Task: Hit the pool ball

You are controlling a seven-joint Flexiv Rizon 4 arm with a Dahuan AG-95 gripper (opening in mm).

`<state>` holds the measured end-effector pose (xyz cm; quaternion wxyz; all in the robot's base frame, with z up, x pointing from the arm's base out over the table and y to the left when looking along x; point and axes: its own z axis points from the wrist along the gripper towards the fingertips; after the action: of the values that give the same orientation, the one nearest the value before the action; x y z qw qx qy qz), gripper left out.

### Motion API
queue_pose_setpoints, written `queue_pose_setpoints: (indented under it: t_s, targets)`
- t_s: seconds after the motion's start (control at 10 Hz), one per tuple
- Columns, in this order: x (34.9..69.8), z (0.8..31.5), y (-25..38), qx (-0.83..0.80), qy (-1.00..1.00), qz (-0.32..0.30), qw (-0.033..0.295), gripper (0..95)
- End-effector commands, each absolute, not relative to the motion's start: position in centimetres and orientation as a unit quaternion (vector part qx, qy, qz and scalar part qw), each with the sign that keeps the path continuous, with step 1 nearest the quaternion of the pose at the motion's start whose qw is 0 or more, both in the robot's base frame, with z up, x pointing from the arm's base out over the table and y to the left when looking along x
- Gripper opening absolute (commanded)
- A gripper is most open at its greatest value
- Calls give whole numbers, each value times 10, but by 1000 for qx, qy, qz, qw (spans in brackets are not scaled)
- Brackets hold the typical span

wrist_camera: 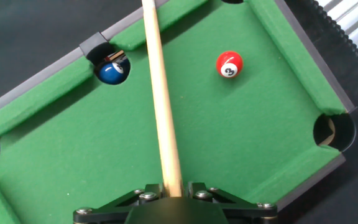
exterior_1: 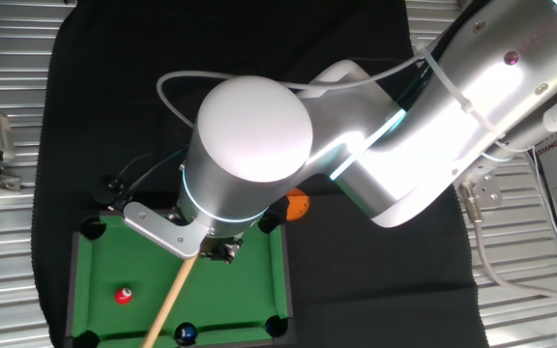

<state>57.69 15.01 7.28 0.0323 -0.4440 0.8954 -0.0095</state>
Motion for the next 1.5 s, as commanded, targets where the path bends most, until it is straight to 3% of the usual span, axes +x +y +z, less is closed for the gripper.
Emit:
queue_pose_setpoints:
  t_s: [0.1,1.5]
  targets:
    - [577,73,150,-442,896,-9,32,0]
    - [575,83,152,-433,901,-5,14,0]
